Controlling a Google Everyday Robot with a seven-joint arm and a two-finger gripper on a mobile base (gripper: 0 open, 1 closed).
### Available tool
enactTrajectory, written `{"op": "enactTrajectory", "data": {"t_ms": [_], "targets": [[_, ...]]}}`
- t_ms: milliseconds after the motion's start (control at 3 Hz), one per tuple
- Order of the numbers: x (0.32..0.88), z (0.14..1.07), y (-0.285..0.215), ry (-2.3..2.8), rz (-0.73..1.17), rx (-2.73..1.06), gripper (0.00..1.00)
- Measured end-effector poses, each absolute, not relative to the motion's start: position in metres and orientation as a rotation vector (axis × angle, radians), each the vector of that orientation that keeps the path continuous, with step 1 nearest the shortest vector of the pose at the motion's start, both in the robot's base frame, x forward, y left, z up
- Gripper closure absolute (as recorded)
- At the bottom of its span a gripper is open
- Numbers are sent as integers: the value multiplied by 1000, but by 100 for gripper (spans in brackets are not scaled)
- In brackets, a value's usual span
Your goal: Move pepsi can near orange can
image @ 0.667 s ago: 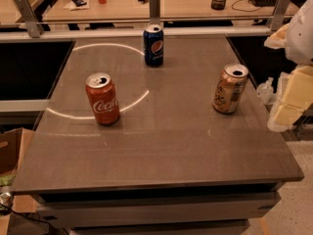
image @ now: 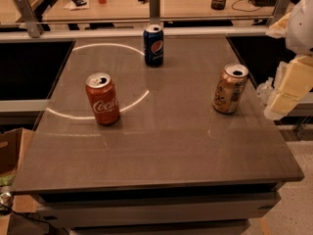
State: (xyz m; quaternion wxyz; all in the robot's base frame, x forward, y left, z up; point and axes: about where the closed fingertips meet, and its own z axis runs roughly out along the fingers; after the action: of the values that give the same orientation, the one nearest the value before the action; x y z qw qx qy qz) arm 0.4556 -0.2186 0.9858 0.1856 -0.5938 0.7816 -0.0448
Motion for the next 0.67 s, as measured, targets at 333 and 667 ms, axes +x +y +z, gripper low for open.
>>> {"op": "enactTrajectory", "data": {"t_ms": [333, 667], "targets": [[488, 1001, -230, 2176, -172, -1576, 0], [522, 1010, -240, 2138, -169, -1488, 0]]}}
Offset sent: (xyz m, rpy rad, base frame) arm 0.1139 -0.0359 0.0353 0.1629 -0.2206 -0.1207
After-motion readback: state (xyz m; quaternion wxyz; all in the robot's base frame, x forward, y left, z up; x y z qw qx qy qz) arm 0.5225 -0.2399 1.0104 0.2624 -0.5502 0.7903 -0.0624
